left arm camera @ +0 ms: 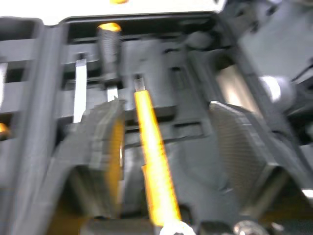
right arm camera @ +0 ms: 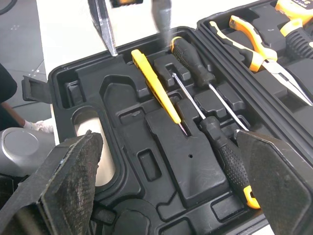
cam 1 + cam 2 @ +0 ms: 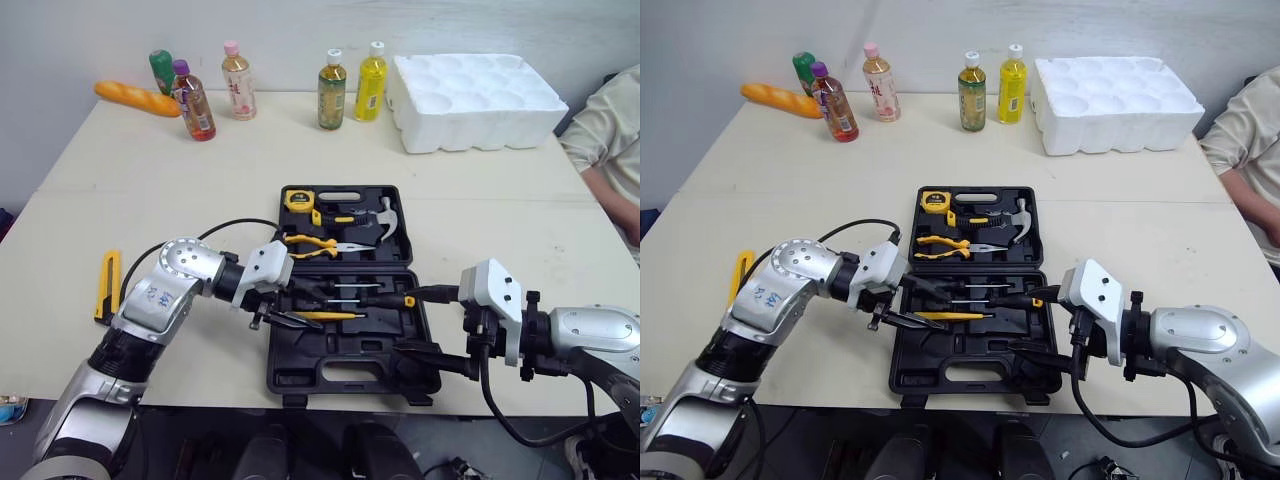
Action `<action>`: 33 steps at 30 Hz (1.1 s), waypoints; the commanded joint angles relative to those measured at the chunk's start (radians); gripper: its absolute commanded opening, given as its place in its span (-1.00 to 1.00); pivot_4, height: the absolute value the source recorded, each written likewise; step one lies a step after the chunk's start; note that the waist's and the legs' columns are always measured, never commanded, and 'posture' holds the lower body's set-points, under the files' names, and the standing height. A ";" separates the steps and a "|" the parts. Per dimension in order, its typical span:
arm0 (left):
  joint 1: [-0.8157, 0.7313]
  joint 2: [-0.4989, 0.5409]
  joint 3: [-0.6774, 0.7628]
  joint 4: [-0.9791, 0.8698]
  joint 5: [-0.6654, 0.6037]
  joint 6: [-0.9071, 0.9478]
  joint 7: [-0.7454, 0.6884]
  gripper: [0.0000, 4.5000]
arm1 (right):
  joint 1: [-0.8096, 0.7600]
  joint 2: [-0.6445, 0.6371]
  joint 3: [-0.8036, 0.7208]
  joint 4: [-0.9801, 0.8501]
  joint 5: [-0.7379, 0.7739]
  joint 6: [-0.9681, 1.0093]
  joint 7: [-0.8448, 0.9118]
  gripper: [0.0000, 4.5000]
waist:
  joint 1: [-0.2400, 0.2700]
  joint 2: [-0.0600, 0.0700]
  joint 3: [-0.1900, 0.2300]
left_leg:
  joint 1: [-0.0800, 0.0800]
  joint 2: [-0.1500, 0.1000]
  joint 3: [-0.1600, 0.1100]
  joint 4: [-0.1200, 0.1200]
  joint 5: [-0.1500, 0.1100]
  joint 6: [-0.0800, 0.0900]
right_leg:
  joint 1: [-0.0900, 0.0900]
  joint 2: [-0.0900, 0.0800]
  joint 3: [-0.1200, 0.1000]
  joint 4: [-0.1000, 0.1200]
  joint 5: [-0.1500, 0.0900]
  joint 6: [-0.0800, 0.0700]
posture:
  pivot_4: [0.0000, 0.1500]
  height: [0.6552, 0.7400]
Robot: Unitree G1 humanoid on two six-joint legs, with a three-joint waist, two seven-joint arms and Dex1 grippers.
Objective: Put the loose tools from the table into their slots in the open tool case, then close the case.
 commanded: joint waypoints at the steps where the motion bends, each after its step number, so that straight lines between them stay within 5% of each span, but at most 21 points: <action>1: 0.026 0.003 -0.007 -0.047 0.020 -0.025 0.005 -0.60 | -0.009 -0.016 -0.022 -0.017 0.003 -0.016 0.009 1.00 | 0.001 0.000 0.000 | 0.000 0.000 0.000 0.000 0.000 0.000 | 0.000 0.000 0.000 0.000 0.000 0.000 | 1.00 1.00; 4: 0.036 0.003 -0.041 -0.002 0.107 -0.073 0.045 -0.97 | -0.010 -0.014 -0.022 -0.019 0.006 -0.013 0.008 1.00 | 0.000 0.000 0.000 | 0.000 0.000 0.000 0.000 0.000 0.000 | 0.000 0.000 0.000 0.000 0.000 0.000 | 1.00 1.00; 16: 0.044 -0.021 -0.058 0.095 0.221 -0.151 0.117 -0.97 | -0.018 -0.011 -0.019 -0.008 -0.005 -0.018 0.007 1.00 | 0.001 0.000 0.000 | 0.000 0.000 0.000 0.001 0.000 0.001 | 0.000 0.000 0.000 0.001 0.000 0.000 | 1.00 1.00; 27: 0.026 -0.071 -0.001 0.072 0.106 -0.001 0.107 -0.97 | -0.022 -0.010 -0.013 -0.008 -0.007 -0.016 0.003 1.00 | 0.000 0.000 0.000 | 0.000 0.000 0.000 0.002 0.000 0.001 | 0.000 0.000 0.000 0.002 0.000 0.000 | 1.00 1.00; 33: 0.029 -0.062 -0.032 0.099 0.157 0.042 0.134 -0.97 | -0.025 -0.010 -0.012 -0.006 -0.008 -0.015 0.003 1.00 | 0.000 0.000 0.000 | 0.000 0.000 0.000 0.002 0.000 0.001 | 0.000 0.000 0.000 0.002 0.000 0.000 | 1.00 1.00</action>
